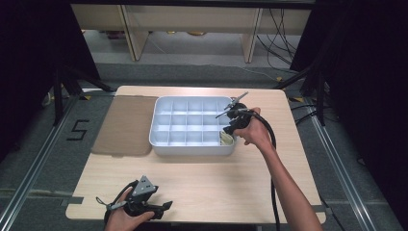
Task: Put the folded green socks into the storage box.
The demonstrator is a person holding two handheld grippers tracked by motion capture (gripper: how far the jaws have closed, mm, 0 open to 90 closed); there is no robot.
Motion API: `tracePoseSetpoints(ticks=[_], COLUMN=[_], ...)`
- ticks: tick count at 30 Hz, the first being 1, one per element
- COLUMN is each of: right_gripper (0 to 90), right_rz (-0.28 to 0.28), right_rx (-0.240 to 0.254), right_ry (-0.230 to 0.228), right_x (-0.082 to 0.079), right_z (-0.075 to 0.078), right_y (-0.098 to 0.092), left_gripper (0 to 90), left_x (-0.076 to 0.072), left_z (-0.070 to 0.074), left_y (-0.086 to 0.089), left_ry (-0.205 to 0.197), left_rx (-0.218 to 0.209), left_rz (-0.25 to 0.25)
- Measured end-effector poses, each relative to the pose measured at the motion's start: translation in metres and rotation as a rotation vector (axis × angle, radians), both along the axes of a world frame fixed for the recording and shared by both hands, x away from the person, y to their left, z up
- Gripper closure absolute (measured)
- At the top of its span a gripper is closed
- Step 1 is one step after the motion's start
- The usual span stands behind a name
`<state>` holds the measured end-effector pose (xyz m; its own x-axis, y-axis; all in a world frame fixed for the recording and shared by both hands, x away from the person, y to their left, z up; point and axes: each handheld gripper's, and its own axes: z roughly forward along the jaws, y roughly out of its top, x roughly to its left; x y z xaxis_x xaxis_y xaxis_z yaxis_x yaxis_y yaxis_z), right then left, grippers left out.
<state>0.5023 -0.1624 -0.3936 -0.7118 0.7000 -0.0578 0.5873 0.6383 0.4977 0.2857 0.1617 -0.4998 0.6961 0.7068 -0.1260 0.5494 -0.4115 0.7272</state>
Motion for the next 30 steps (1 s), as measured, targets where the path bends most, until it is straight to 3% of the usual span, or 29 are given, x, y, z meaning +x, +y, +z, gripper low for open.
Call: tracePoseSetpoints(ticks=[3, 4, 6, 10, 12, 14, 15, 16, 19, 20, 21, 22, 30], right_gripper=[60.0, 59.5, 58.2, 56.6, 55.5, 54.8, 54.6, 54.0, 52.4, 51.9, 51.4, 50.5, 46.2], right_rz=[-0.014, -0.015, -0.016, -0.042, -0.020, -0.048, -0.021, -0.025, -0.031, -0.041, -0.012, -0.040, -0.037], right_rx=[0.030, 0.041, 0.046, 0.058, 0.071, 0.082, 0.098, 0.109, 0.116, 0.117, 0.123, 0.131, 0.165], right_ry=[-0.010, 0.006, -0.013, -0.001, -0.016, -0.007, -0.019, -0.003, -0.010, -0.017, -0.043, -0.018, -0.034], right_x=[-0.002, -0.003, -0.004, -0.008, -0.009, -0.012, -0.012, -0.014, -0.017, -0.018, -0.018, -0.021, -0.029], right_z=[0.003, 0.003, 0.004, 0.005, 0.005, 0.006, 0.005, 0.005, 0.006, 0.007, 0.007, 0.007, 0.006], right_y=[-0.002, -0.003, -0.005, -0.007, -0.009, -0.010, -0.011, -0.011, -0.012, -0.013, -0.014, -0.013, -0.014], left_gripper=[23.9, 23.9, 23.9, 23.9, 23.9, 23.9, 23.9, 23.9, 23.8, 23.9, 23.8, 23.9, 23.9], left_x=[0.000, 0.000, 0.000, -0.001, 0.000, -0.001, -0.001, 0.000, 0.000, 0.000, 0.000, 0.000, 0.000], left_z=[0.000, 0.000, 0.000, -0.001, 0.000, 0.000, 0.000, 0.000, 0.000, 0.000, 0.000, 0.000, 0.000], left_y=[0.000, -0.001, -0.001, -0.001, 0.000, -0.001, -0.001, 0.000, 0.000, 0.000, 0.000, 0.000, 0.000], left_ry=[-0.001, -0.001, -0.002, 0.010, -0.004, 0.008, 0.008, -0.004, -0.004, -0.005, -0.005, -0.003, -0.006], left_rx=[-0.009, -0.008, -0.008, -0.009, 0.004, -0.010, -0.011, 0.002, 0.002, 0.002, 0.002, 0.000, 0.003], left_rz=[0.005, 0.005, 0.004, 0.010, -0.003, 0.011, 0.012, -0.001, 0.001, 0.001, 0.000, 0.007, 0.001])
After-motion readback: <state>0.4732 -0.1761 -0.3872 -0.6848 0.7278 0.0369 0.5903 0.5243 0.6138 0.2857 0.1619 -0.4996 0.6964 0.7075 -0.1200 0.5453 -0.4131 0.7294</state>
